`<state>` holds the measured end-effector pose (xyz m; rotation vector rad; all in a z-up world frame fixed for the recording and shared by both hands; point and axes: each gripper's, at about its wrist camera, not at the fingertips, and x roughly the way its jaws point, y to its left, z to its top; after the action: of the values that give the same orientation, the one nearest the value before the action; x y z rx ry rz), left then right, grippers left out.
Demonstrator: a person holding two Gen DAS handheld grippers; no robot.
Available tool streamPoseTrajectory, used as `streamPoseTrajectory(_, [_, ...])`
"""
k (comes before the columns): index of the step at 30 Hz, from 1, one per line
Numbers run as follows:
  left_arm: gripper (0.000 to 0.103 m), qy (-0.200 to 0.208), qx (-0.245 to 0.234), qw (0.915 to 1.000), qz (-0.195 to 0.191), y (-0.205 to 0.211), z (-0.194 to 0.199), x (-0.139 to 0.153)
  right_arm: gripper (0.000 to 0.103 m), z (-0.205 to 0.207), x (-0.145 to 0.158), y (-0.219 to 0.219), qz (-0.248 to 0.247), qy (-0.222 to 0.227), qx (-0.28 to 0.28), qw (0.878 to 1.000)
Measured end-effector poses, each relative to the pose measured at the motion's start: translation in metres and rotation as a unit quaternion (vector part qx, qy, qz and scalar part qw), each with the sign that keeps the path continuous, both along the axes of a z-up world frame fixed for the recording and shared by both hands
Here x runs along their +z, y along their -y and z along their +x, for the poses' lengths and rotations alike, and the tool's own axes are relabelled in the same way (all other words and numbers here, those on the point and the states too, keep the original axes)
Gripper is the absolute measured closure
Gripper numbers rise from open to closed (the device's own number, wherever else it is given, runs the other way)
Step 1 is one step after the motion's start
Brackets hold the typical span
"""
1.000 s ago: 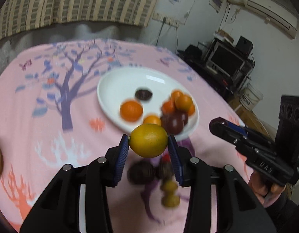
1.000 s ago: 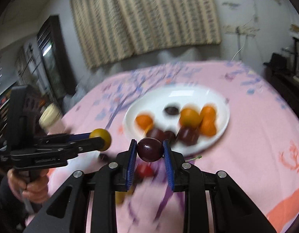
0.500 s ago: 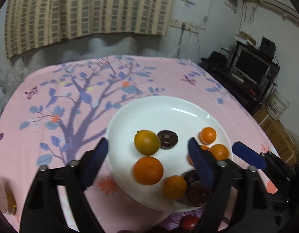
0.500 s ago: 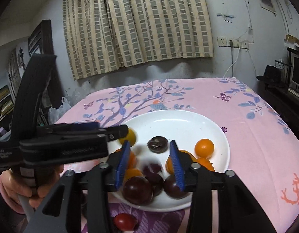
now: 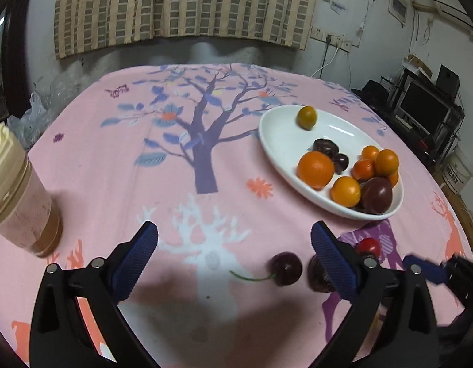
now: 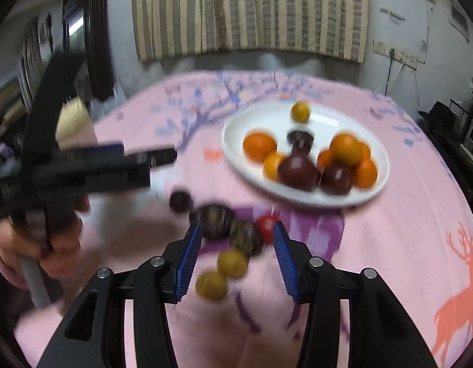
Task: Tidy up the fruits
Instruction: 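Carry the yellow fruit and plum over the white plate and release both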
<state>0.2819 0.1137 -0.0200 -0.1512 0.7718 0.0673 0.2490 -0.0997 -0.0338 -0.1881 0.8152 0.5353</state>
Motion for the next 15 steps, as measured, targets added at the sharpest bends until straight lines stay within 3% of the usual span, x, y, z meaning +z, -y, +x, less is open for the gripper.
streamPoseTrajectory(3, [0.005, 0.005, 0.005, 1.0, 0.001, -0.005, -0.003, 0.003, 0.055, -0.006, -0.011, -0.006, -0.009, -0.037, 0.014, 0.999])
streamPoseTrajectory(10, [0.005, 0.011, 0.019, 0.9997, 0.006, -0.009, -0.007, 0.005, 0.056, -0.012, -0.013, -0.001, 0.0, -0.047, 0.002, 0.999])
streamPoseTrajectory(15, [0.005, 0.008, 0.02, 0.9998, -0.001, -0.011, -0.007, 0.005, 0.065, -0.014, -0.018, 0.0, -0.001, -0.062, 0.009, 0.998])
